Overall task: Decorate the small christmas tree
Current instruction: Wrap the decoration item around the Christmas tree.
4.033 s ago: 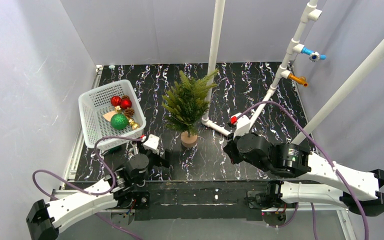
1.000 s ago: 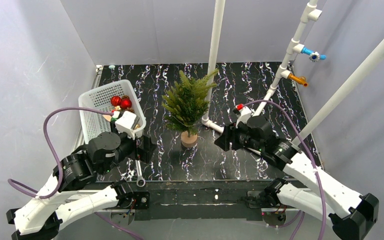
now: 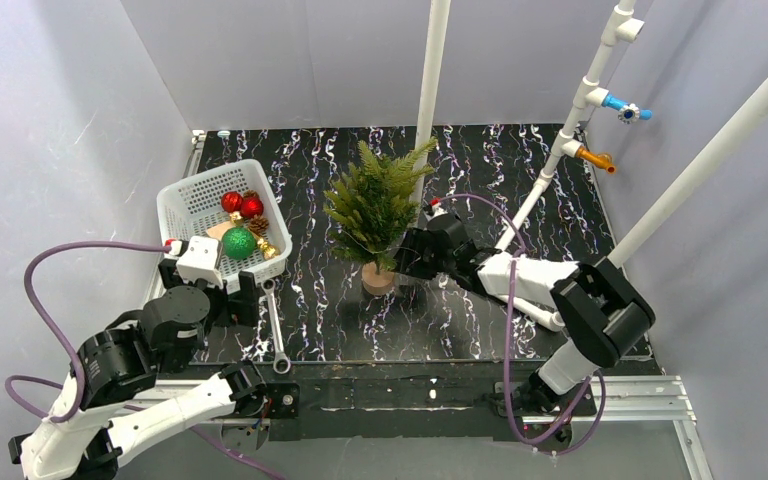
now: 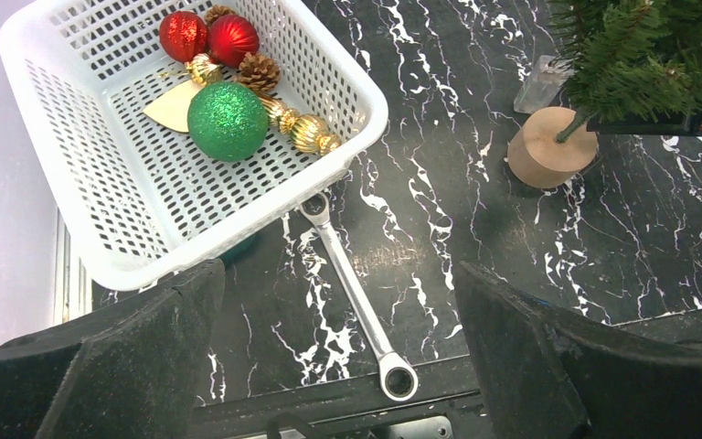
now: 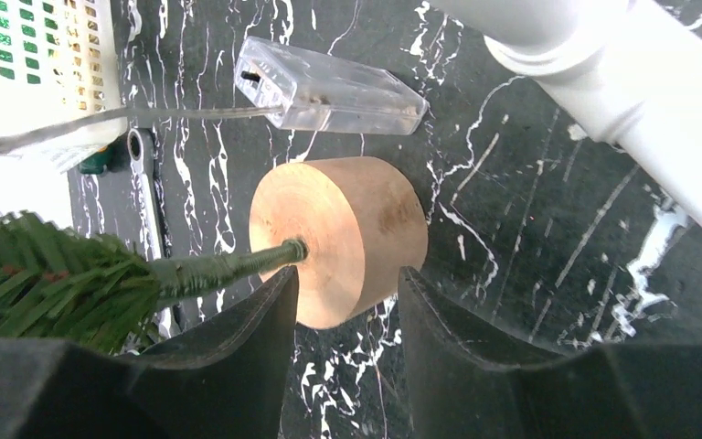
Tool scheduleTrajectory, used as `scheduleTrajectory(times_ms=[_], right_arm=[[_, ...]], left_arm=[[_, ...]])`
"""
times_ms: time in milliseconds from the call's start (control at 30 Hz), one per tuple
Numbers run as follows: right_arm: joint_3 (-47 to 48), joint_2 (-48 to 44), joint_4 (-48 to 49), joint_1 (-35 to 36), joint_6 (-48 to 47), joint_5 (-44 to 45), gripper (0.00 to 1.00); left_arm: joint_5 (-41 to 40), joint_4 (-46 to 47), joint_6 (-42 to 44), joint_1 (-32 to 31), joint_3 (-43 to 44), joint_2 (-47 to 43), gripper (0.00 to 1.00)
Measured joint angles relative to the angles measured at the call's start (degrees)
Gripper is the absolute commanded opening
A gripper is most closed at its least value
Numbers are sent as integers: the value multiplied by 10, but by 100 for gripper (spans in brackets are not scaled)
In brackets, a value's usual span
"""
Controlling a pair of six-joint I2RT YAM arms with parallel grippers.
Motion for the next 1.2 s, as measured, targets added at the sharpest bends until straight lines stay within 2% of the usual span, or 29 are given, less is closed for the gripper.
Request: scheduleTrajectory(times_ms=[167, 267, 633, 1000, 1200], right_arm=[[6, 44, 31, 12, 10, -13, 32], [4, 50, 49, 17, 24, -17, 29], [-12, 53, 86, 61, 58, -18, 31], [-16, 53, 94, 115, 141, 22, 33], [-33, 23, 89, 130, 156, 35, 49]], left_arm=[[-7, -10, 0, 0, 2, -5, 98], [-9, -12, 0, 0, 2, -5, 98], [-9, -13, 0, 0, 2, -5, 98], [-9, -15, -5, 0, 2, -10, 98], [-7, -26, -4, 0, 2, -18, 98]])
